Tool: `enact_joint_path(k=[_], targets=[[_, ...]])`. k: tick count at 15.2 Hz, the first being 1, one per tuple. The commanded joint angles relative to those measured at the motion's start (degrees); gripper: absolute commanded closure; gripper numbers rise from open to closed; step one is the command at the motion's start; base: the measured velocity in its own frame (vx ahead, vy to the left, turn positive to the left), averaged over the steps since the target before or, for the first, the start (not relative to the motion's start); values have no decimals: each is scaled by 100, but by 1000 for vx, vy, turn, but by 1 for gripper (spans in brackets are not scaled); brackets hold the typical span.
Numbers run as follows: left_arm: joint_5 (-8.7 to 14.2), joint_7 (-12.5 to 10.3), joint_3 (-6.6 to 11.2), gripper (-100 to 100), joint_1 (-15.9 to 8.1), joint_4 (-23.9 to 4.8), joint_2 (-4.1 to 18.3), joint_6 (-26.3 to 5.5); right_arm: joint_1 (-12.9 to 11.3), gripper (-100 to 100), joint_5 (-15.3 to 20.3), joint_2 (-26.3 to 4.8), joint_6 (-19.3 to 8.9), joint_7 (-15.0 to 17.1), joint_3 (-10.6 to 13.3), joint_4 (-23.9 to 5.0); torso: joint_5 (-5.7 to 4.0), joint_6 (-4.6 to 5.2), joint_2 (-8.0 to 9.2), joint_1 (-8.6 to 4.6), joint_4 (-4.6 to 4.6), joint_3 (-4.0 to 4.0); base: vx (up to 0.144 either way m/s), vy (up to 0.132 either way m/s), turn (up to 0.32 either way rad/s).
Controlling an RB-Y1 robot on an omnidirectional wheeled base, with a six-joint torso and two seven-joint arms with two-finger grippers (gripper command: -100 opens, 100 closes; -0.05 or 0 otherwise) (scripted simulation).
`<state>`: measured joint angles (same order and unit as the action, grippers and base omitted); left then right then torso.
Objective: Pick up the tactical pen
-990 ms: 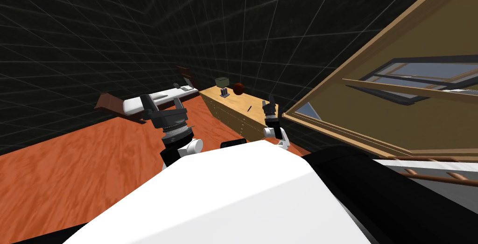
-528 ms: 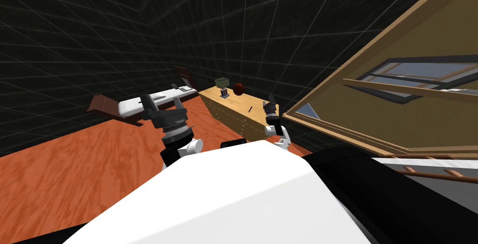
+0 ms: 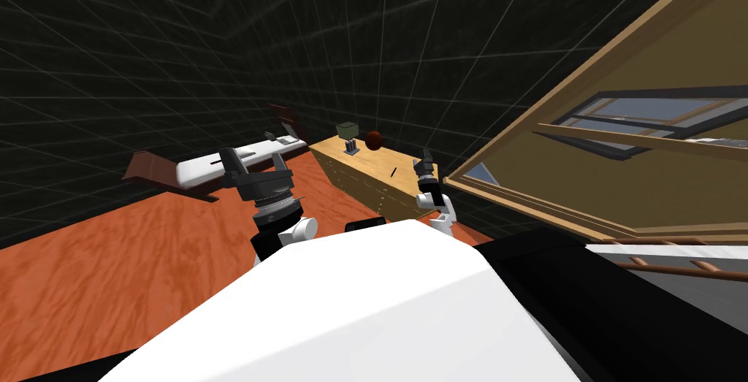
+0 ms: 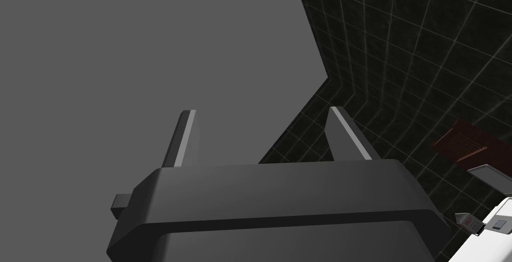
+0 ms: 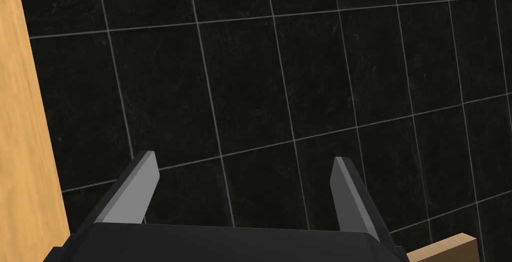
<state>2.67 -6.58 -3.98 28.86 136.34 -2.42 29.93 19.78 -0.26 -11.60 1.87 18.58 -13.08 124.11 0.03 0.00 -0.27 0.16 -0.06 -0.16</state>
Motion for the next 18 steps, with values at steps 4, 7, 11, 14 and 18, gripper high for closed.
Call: enact_joint_path(k=[4, 7, 11, 14, 18], targets=[[0, 0, 0, 0, 0, 0, 0, 0, -175, -100, -45, -38, -635, 333, -199, -57, 1, 0, 2, 4, 0, 1, 47, 50, -43], [0, 0, 0, 0, 0, 0, 0, 0, -311, -100, -73, -49, -968, 574, -346, -119, 0, 0, 6, 0, 1, 3, 43, 42, -38], [0, 0, 0, 0, 0, 0, 0, 0, -449, -100, -103, -54, -1442, 821, -497, -182, 2, 0, 2, 8, 0, 1, 48, 56, -44], [0, 0, 0, 0, 0, 0, 0, 0, -589, -100, -133, -54, -1779, 1071, -650, -247, 1, 0, 5, 2, 1, 3, 48, 46, -41], [0, 0, 0, 0, 0, 0, 0, 0, -731, -100, -163, -48, -2255, 1324, -805, -313, 2, 0, -2, 7, 0, -1, 57, 55, -44]])
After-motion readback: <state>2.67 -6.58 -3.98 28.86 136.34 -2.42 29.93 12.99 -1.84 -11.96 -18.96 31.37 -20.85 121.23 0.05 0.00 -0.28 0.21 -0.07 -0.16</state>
